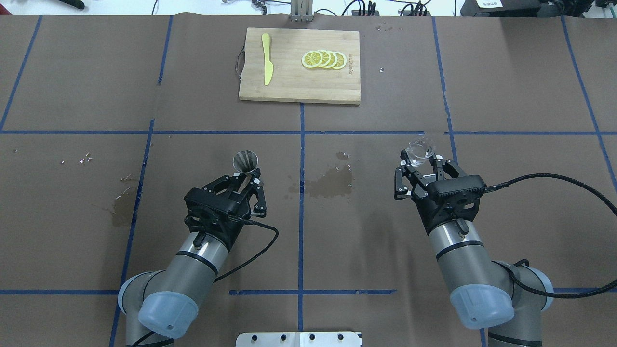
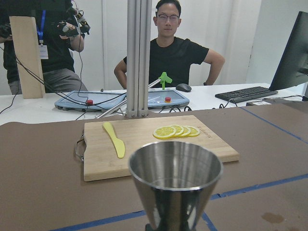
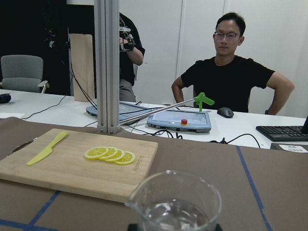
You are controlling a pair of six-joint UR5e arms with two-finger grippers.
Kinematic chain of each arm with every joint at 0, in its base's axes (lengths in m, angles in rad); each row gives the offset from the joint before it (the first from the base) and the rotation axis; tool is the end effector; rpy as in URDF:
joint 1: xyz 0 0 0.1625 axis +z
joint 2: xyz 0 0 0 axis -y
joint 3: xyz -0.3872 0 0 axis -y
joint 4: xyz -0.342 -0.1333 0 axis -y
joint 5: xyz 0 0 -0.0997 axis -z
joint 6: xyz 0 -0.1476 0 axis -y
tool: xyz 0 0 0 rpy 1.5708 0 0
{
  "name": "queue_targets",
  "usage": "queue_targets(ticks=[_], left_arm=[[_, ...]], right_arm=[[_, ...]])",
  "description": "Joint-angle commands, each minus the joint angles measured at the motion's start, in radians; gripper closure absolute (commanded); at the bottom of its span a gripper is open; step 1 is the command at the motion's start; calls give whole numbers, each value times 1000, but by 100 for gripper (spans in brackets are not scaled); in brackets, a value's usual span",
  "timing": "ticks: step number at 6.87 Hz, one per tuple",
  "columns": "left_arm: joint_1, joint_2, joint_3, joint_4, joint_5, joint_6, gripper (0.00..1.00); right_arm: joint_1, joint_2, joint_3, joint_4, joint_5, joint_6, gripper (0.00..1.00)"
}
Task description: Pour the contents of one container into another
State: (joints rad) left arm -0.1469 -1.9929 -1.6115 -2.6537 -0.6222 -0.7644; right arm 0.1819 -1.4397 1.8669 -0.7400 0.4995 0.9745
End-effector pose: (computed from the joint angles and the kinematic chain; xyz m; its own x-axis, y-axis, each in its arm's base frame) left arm 0.5101 -0.3315 0.2655 0.6588 0.3278 -0.6772 0.5973 0.3194 0.7357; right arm -0.4047 -0.3417 0.3316 0.7604 -0.1336 0.6356 -0.5814 0.2960 0.7578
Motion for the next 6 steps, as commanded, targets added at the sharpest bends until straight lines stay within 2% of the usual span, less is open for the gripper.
queue_targets(ticks=[1, 2, 3, 5, 6], left_arm=[[9, -41, 48, -2, -7, 11, 100], [12, -81, 77, -3, -11, 11, 100], [13, -131, 103, -2, -27, 14, 100], [15, -158, 134, -2, -60, 14, 100], [15, -161, 140, -2, -60, 14, 100]], right_arm=[[-12, 89, 53, -138, 1, -48, 86], [-27, 113, 92, -186, 2, -48, 88], [-45, 167, 86, -190, 4, -51, 98], [-56, 216, 84, -203, 4, -63, 99], [-55, 241, 92, -285, -4, -69, 100]])
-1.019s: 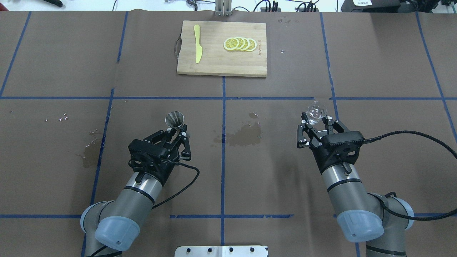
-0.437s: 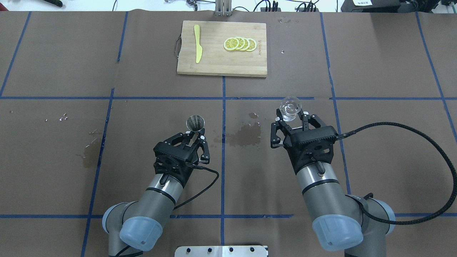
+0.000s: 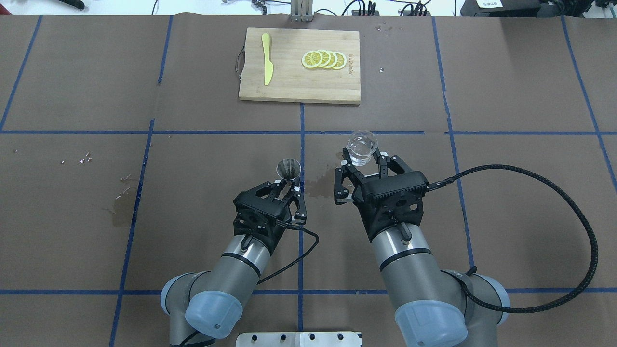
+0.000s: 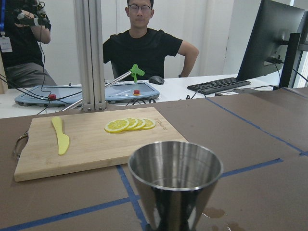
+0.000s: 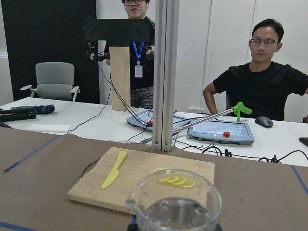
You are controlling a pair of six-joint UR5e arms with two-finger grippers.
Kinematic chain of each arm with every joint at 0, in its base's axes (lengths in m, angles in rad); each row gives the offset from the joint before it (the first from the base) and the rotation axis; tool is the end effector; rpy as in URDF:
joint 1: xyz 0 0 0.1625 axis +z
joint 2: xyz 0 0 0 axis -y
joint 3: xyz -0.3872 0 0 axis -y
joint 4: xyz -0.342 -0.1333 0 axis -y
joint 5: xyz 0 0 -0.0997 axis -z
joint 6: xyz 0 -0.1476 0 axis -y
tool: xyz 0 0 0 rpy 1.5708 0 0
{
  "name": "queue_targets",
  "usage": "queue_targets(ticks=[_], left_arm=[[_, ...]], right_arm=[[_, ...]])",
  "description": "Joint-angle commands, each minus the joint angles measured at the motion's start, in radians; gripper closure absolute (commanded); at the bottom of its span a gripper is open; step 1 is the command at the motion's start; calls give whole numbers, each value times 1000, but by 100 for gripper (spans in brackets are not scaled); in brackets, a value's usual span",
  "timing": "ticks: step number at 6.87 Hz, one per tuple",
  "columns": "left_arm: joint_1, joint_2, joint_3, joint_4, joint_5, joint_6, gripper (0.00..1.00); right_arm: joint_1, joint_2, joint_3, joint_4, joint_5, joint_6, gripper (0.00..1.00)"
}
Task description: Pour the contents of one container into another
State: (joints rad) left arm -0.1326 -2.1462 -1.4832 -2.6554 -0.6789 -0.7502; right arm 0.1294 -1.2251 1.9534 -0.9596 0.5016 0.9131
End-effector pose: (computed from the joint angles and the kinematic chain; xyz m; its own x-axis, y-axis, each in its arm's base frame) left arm 0.5672 -0.3260 0.2272 0.6240 0.3802 -0.6827 0.5837 0.3540 0.7307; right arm -0.4405 -0.3223 0.2184 0.7352 -0.2007 0.6475 -0.5799 0.3083 0.7541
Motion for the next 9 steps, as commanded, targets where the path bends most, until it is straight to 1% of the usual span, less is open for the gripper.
queue_targets(ticks=[1, 2, 3, 4, 5, 7, 8, 9], left_arm=[[1, -15, 18, 0, -7, 0, 100], [1, -32, 38, 0, -7, 0, 100], [2, -49, 53, 0, -5, 0, 100], [2, -53, 64, 0, -5, 2, 100], [2, -61, 76, 0, -5, 2, 100], [2, -66, 92, 3, -4, 5, 100], [2, -67, 89, 3, -4, 5, 100], [2, -78, 89, 3, -5, 21, 100]], right_arm=[[-1, 60, 7, -149, -11, -8, 100], [1, 70, 5, -206, -27, -8, 100], [10, 102, 7, -294, -31, -10, 100], [24, 119, 5, -338, -31, -8, 99], [27, 122, 5, -355, -31, -10, 99], [32, 159, 7, -479, -31, -10, 98], [32, 162, 7, -520, -31, -13, 98], [32, 162, 7, -540, -31, -76, 98]])
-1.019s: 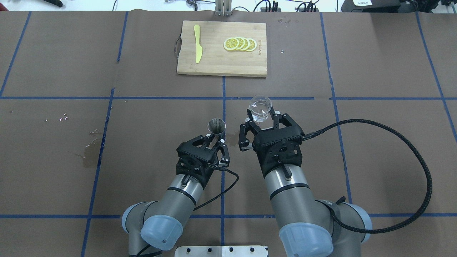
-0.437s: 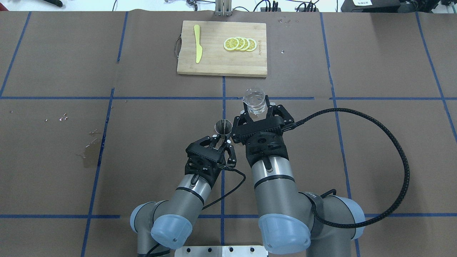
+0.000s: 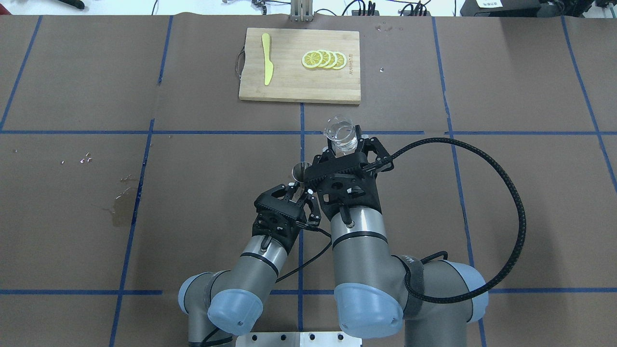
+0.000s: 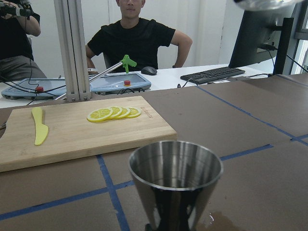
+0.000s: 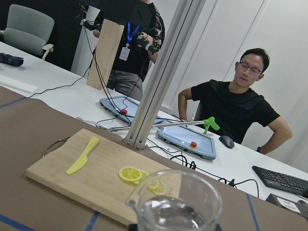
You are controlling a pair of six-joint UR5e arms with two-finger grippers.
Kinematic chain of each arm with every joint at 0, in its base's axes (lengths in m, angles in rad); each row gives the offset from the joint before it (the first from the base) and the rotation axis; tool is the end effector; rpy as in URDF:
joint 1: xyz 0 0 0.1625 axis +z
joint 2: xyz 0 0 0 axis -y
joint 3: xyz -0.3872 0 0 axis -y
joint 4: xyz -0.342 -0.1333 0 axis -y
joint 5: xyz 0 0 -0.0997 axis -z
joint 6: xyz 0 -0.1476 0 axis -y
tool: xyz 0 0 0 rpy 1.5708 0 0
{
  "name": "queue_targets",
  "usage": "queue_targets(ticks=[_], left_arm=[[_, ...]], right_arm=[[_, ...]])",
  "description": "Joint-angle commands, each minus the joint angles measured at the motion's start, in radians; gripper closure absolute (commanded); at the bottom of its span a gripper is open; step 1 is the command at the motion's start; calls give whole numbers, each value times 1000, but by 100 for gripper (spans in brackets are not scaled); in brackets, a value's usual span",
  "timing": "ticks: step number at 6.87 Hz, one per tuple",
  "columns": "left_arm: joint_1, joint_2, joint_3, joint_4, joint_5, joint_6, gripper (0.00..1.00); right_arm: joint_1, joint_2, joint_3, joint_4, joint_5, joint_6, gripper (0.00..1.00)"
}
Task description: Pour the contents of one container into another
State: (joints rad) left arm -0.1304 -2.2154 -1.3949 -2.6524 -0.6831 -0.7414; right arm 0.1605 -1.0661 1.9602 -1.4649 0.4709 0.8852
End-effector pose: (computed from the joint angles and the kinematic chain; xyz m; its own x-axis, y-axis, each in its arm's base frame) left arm 0.5954 -0.3280 0.2197 0.6413 0.3854 -0.6635 0.5597 0.3565 0.7481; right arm -0.4627 -0.3432 0.1871 0.9274 -0.1408 0.3465 -0.2914 0.3086 0.9055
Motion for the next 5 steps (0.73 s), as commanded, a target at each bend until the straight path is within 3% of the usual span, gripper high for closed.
queue_targets(ticks=[1, 5], left_arm=[[0, -21, -4, 0, -1, 83, 100], [-3, -26, 5, -3, -3, 86, 100]], right_arm=[[1, 3, 0, -37, 0, -73, 98], [-13, 3, 6, -84, 3, -84, 98]])
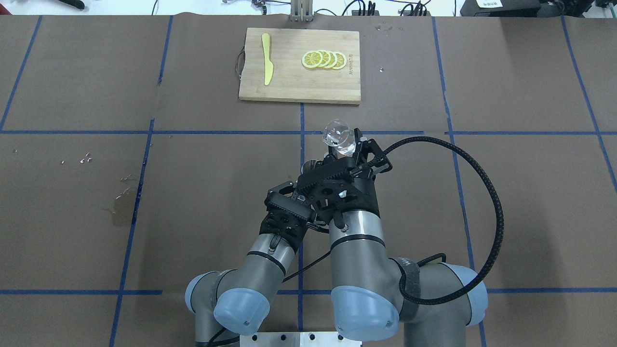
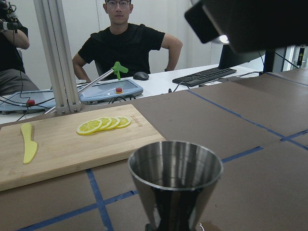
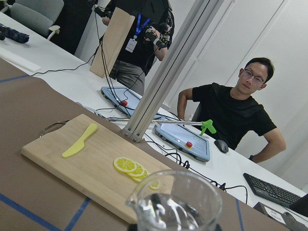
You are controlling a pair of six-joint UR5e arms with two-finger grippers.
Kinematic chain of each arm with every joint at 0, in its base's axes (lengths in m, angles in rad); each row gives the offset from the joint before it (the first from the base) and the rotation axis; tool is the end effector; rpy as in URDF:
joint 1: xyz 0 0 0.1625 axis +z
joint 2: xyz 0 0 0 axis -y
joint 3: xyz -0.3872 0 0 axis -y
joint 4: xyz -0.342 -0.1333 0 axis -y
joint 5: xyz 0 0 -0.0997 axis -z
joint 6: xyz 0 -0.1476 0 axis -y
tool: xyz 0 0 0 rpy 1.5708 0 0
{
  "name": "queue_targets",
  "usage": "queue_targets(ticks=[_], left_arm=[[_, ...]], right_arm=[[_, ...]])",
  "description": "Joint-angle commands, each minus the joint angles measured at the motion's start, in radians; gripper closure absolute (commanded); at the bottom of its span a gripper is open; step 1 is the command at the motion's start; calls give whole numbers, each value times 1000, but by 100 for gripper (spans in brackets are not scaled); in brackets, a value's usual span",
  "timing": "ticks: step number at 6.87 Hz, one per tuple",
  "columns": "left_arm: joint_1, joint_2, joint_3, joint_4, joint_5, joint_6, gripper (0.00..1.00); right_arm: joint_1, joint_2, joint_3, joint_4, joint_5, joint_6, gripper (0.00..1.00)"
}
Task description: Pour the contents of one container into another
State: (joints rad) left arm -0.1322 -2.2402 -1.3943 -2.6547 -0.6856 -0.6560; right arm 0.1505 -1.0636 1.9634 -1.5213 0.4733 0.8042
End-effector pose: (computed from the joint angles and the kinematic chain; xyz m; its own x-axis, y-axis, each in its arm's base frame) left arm 0.5962 -0.3290 0.2040 0.6705 0.4170 -0.6136 0.5236 0.3200 0.7896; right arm -0.4680 -0.3387 0.1912 0.9584 -0.1745 0.2261 -0.1652 0.3070 0.9373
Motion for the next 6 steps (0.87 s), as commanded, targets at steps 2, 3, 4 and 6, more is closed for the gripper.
queue_targets(ticks=[2, 3, 4, 6], left_arm=[[-3, -1, 18, -1, 1, 1, 100], [-3, -5, 18, -1, 1, 1, 100], [-3, -6, 18, -1, 1, 1, 100], [-3, -9, 18, -1, 1, 1, 100]], right_arm=[[-9, -1, 41, -39, 2, -54, 98], [-15, -1, 46, -54, 1, -57, 98], [-20, 1, 46, -81, 2, -59, 98], [-20, 1, 46, -100, 2, -107, 98]])
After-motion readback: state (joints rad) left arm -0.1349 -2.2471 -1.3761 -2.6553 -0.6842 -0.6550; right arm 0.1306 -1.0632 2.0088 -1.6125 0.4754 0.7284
